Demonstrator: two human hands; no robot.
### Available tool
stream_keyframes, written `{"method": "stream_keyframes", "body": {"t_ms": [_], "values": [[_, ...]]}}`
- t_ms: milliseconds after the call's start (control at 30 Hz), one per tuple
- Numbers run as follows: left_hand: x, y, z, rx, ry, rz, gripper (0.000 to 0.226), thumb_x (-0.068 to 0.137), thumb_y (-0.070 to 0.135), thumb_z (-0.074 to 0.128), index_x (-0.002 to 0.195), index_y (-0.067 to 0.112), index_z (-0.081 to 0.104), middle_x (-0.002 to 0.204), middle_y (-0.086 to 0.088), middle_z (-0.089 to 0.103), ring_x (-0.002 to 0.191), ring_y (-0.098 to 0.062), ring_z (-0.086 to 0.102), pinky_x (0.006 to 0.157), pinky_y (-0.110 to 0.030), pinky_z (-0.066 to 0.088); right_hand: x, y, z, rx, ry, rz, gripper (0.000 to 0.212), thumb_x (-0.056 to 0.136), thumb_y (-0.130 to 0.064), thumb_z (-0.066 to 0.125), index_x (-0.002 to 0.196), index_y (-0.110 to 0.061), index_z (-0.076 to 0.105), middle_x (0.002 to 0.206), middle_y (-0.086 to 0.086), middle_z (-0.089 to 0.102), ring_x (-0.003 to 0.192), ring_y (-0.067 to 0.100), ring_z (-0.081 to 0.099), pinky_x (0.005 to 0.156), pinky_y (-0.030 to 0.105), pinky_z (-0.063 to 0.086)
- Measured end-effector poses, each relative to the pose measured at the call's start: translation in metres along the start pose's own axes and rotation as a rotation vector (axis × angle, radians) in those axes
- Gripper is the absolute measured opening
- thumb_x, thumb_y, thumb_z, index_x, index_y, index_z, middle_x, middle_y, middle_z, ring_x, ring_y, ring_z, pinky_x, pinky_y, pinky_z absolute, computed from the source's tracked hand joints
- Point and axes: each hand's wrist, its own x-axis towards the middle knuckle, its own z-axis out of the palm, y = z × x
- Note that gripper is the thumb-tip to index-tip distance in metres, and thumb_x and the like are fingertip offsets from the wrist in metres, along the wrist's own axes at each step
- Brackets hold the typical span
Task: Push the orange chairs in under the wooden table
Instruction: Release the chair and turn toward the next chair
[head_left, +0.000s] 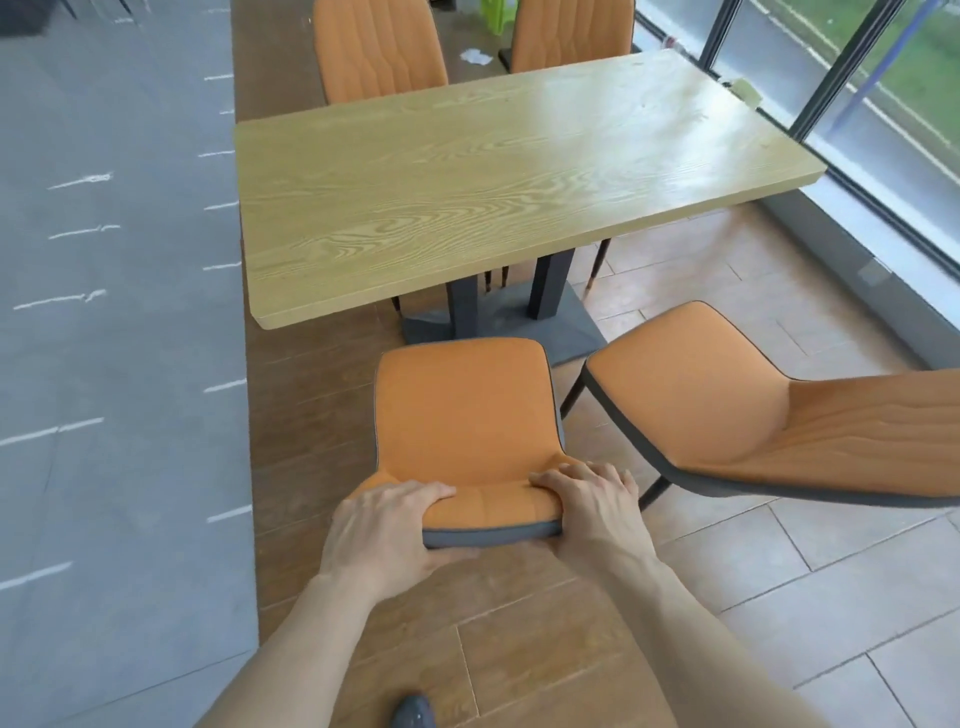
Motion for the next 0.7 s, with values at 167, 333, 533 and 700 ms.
{"method": "stream_keyframes", "body": {"t_ms": [167, 333, 533, 700], "values": [[0.055, -0.009, -0.003, 0.003, 0.054, 0.016, 0.089, 0.060, 0.104, 0.029, 0.127, 0.050, 0.053, 0.114, 0.024, 0.067, 0.100, -0.011, 0.065, 0.071, -0.037, 0.052, 0.055, 0.012, -0.021, 0.005, 0.038, -0.009, 0.072, 0.077, -0.057, 0.079, 0.142, -0.044, 0.051, 0.141, -0.007, 0.057, 0.133, 0.030, 0.044, 0.114, 0.055, 0.029], [0.112, -0.025, -0.015, 0.003, 0.057, 0.018, 0.083, 0.063, 0.102, 0.034, 0.126, 0.051, 0.052, 0.111, 0.024, 0.067, 0.098, -0.010, 0.065, 0.071, -0.037, 0.054, 0.112, 0.013, -0.044, 0.005, 0.045, -0.006, 0.071, 0.078, -0.048, 0.082, 0.142, -0.043, 0.053, 0.142, -0.006, 0.057, 0.131, 0.030, 0.046, 0.115, 0.055, 0.028], [0.127, -0.055, -0.030, 0.009, 0.017, 0.037, 0.086, 0.062, 0.102, 0.034, 0.126, 0.049, 0.055, 0.111, 0.026, 0.067, 0.100, -0.009, 0.064, 0.069, -0.038, 0.055, 0.133, -0.005, -0.038, -0.033, 0.003, -0.022, 0.072, 0.073, -0.044, 0.080, 0.139, -0.046, 0.051, 0.135, -0.010, 0.059, 0.132, 0.025, 0.046, 0.114, 0.057, 0.029], [0.129, -0.054, -0.033, -0.015, -0.053, 0.010, 0.092, 0.059, 0.103, 0.030, 0.131, 0.049, 0.051, 0.119, 0.026, 0.063, 0.108, -0.007, 0.060, 0.079, -0.041, 0.055, 0.133, -0.007, -0.042, -0.042, -0.001, -0.034, 0.072, 0.076, -0.053, 0.076, 0.141, -0.045, 0.048, 0.139, -0.010, 0.056, 0.136, 0.025, 0.042, 0.117, 0.061, 0.024]]}}
